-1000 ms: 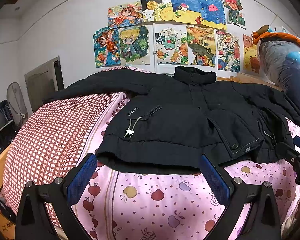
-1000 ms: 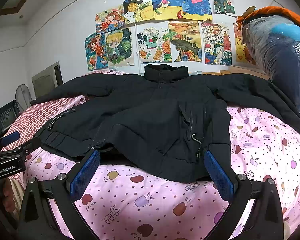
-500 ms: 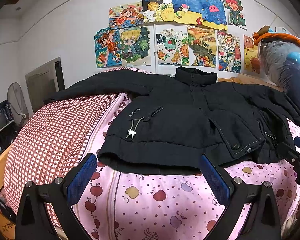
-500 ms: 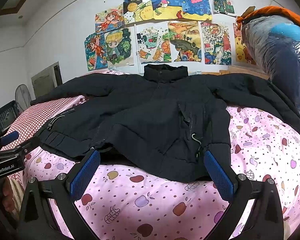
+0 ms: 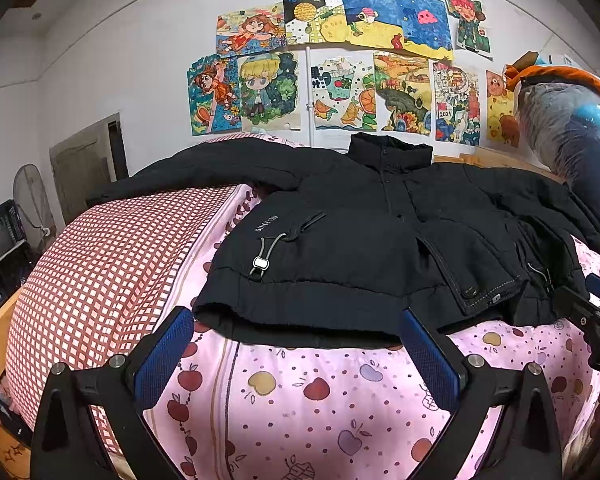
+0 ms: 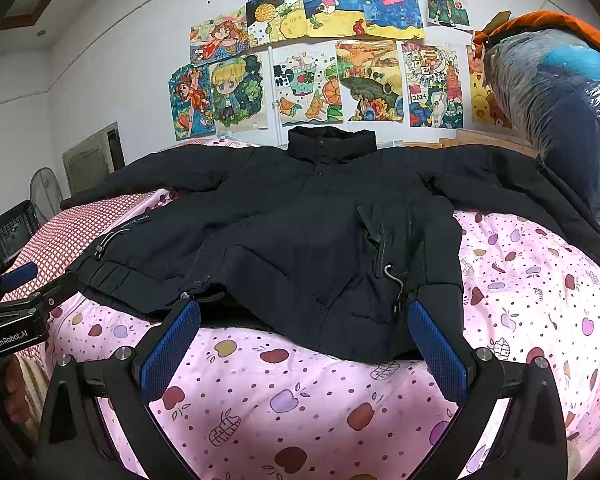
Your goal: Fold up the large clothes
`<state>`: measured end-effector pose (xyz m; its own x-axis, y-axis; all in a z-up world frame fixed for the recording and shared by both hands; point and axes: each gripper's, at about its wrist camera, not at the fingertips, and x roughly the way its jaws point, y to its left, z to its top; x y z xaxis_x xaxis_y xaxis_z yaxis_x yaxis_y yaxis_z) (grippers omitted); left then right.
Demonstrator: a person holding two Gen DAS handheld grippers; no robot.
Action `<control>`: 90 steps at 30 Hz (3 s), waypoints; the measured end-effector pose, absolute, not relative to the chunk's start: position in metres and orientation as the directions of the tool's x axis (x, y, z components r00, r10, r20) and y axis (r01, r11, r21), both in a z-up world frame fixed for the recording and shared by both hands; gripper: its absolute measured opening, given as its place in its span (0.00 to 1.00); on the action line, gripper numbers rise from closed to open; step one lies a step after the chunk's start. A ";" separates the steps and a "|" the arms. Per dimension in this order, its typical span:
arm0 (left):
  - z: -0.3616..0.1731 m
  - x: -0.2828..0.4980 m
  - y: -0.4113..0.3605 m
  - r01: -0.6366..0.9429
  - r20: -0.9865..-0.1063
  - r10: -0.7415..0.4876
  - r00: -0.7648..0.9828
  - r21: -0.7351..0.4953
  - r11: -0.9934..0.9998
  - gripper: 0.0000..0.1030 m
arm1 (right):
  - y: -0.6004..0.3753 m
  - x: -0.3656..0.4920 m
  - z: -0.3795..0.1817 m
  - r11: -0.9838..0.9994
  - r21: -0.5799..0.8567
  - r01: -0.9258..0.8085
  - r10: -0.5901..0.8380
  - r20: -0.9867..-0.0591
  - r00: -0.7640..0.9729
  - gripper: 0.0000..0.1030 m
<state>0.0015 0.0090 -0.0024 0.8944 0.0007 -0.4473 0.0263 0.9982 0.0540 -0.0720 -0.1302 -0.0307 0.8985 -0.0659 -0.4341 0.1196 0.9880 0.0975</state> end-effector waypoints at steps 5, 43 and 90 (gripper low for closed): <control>-0.002 0.002 0.009 0.026 -0.447 0.001 0.894 0.054 0.998 1.00 | -0.130 -0.072 -0.031 0.988 0.098 0.119 -0.065 -0.434 0.899 0.99; 0.007 0.022 0.005 0.074 -0.496 -0.072 0.865 -0.015 0.997 1.00 | -0.133 -0.065 -0.029 0.986 0.098 0.132 -0.075 -0.447 0.891 0.99; -0.023 0.333 -0.349 0.418 -0.737 -0.427 0.524 -0.215 0.883 1.00 | -0.515 -0.063 -0.101 0.542 0.457 0.705 -0.447 -0.553 0.703 0.68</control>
